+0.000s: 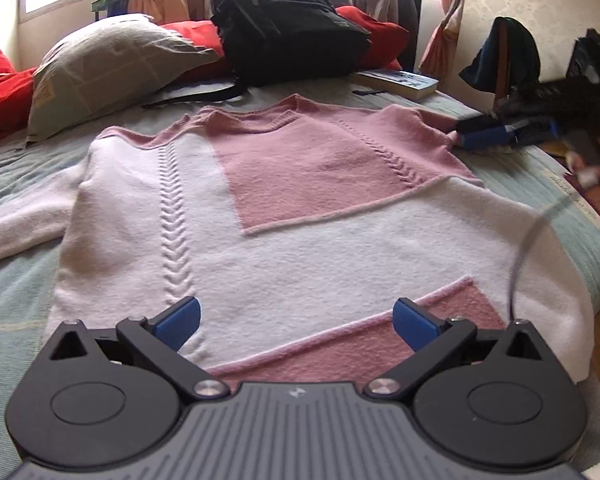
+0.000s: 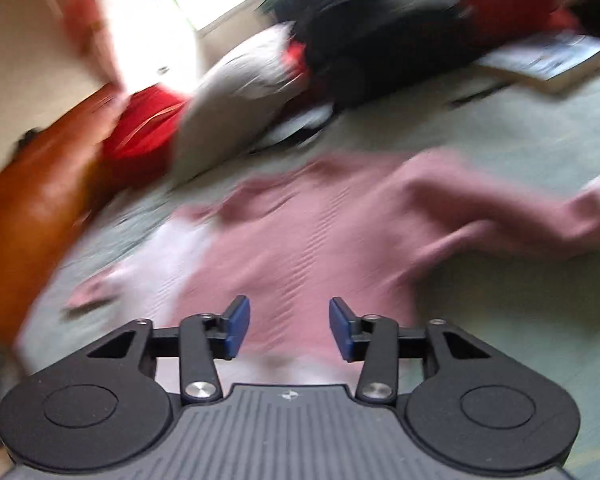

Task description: Fold clothes

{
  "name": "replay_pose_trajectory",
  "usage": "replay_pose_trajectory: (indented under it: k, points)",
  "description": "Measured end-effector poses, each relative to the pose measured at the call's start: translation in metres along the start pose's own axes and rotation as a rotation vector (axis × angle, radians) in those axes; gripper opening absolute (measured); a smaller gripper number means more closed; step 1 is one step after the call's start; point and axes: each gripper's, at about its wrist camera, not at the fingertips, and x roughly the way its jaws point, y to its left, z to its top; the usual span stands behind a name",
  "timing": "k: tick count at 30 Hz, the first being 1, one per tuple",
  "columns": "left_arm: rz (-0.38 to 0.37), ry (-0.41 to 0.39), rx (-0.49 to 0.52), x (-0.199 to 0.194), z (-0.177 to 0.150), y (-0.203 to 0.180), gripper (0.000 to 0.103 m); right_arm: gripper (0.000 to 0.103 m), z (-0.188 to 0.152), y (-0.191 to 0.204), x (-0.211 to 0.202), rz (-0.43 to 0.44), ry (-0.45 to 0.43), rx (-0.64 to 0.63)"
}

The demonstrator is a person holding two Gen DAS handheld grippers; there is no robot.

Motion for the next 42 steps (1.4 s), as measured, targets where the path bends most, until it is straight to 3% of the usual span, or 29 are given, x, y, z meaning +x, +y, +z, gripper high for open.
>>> replay_pose_trajectory:
  k: [3,4,5,9,10,12,13,14,17,21,22,23,24,28,31,33,34,35,42]
  points:
    - [0.010,0.027,-0.040,0.001,-0.002,0.008,0.102,0.048,-0.013,-0.005,0.029,-0.075,0.108,0.051]
    - [0.020,0.032,-0.049,0.000,-0.004,0.011,0.102,0.030,-0.015,-0.012,0.034,-0.119,0.121,0.062]
    - [0.025,0.034,-0.055,-0.002,-0.008,0.014,0.102,0.002,-0.015,-0.023,0.035,-0.139,0.115,0.078]
    - [0.039,0.060,-0.067,-0.008,-0.019,0.024,0.102,0.000,-0.005,-0.055,0.026,-0.155,0.059,0.184]
    - [0.046,0.058,-0.063,-0.010,-0.019,0.025,0.102,0.005,-0.003,-0.054,0.024,-0.174,0.052,0.180]
    - [0.036,0.043,-0.062,-0.015,-0.017,0.026,0.102,0.030,-0.003,-0.037,0.016,-0.179,0.036,0.144]
    - [0.031,0.036,-0.062,-0.017,-0.017,0.026,0.102,0.047,-0.004,-0.024,0.012,-0.196,0.022,0.095]
    - [0.022,0.035,-0.063,-0.017,-0.016,0.026,0.102,0.051,-0.004,-0.013,0.011,-0.222,0.009,0.048]
    - [0.020,0.046,-0.055,-0.013,-0.017,0.023,0.102,0.051,-0.001,0.005,0.010,-0.287,-0.009,-0.019]
    - [0.018,0.047,-0.051,-0.013,-0.023,0.022,0.102,0.048,0.008,-0.029,0.024,-0.314,0.001,0.155]
    - [0.015,0.047,-0.052,-0.014,-0.025,0.022,0.102,0.038,0.009,-0.039,0.029,-0.309,-0.001,0.195]
    - [0.011,0.047,-0.049,-0.015,-0.026,0.021,0.102,0.022,0.013,-0.047,0.034,-0.321,-0.014,0.218]
    - [0.012,0.048,-0.044,-0.015,-0.026,0.021,0.102,0.016,0.019,-0.050,0.038,-0.347,-0.030,0.215]
    - [0.009,0.048,-0.040,-0.015,-0.027,0.022,0.102,0.013,0.040,-0.054,0.050,-0.401,-0.047,0.181]
    - [0.004,0.044,-0.044,-0.016,-0.028,0.024,0.102,0.020,0.048,-0.035,0.043,-0.462,-0.083,0.100]
    - [0.002,0.042,-0.042,-0.015,-0.029,0.024,0.102,0.037,0.051,-0.025,0.034,-0.470,-0.095,0.062]
    - [0.002,0.041,-0.038,-0.015,-0.029,0.024,0.102,0.053,0.052,-0.023,0.030,-0.468,-0.086,0.065]
    - [0.002,0.040,-0.035,-0.015,-0.029,0.024,0.102,0.062,0.052,-0.023,0.026,-0.461,-0.076,0.066]
    - [0.002,0.036,-0.026,-0.013,-0.031,0.024,0.102,0.062,0.032,-0.060,0.024,-0.419,-0.052,0.156]
